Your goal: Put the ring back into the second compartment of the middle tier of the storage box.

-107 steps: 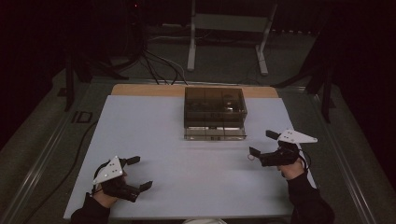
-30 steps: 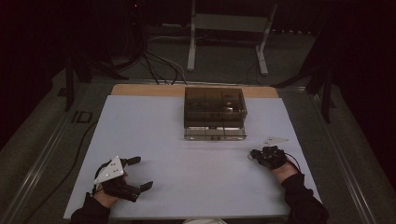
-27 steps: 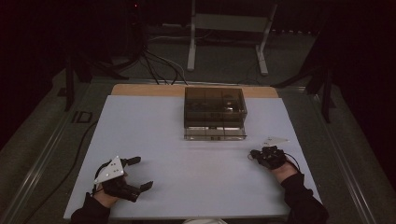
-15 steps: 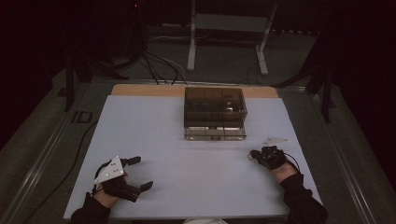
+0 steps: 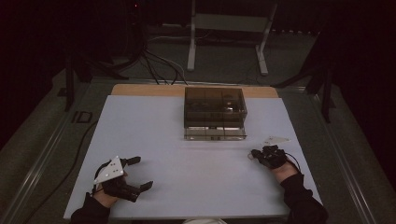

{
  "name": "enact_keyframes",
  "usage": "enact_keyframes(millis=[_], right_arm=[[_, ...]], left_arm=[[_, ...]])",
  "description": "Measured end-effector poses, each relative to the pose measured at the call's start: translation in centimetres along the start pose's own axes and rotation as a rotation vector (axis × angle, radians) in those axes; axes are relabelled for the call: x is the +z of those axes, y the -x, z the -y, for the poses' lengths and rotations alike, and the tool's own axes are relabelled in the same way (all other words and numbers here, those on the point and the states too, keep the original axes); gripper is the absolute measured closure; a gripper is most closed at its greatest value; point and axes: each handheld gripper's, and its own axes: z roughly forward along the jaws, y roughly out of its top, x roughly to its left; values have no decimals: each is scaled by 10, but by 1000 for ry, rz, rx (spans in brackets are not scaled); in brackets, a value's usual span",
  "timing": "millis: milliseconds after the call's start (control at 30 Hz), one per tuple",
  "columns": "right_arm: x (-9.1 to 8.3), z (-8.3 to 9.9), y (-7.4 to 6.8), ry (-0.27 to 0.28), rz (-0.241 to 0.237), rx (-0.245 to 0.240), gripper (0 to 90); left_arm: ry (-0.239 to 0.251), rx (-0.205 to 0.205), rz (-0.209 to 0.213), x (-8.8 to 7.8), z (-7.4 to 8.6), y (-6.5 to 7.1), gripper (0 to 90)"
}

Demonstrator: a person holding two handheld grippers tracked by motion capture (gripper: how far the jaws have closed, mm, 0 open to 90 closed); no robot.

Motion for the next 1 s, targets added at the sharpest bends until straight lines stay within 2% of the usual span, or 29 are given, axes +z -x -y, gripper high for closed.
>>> enact_keyframes(millis=[733,1000], right_arm=[[-13,0,-2,24,-16,34,888],[-16,-3,-6,28,-21,23,889]], left_arm=[[3,1,0,0,-1,0,9],[-4,0,0,1,0,0,9]])
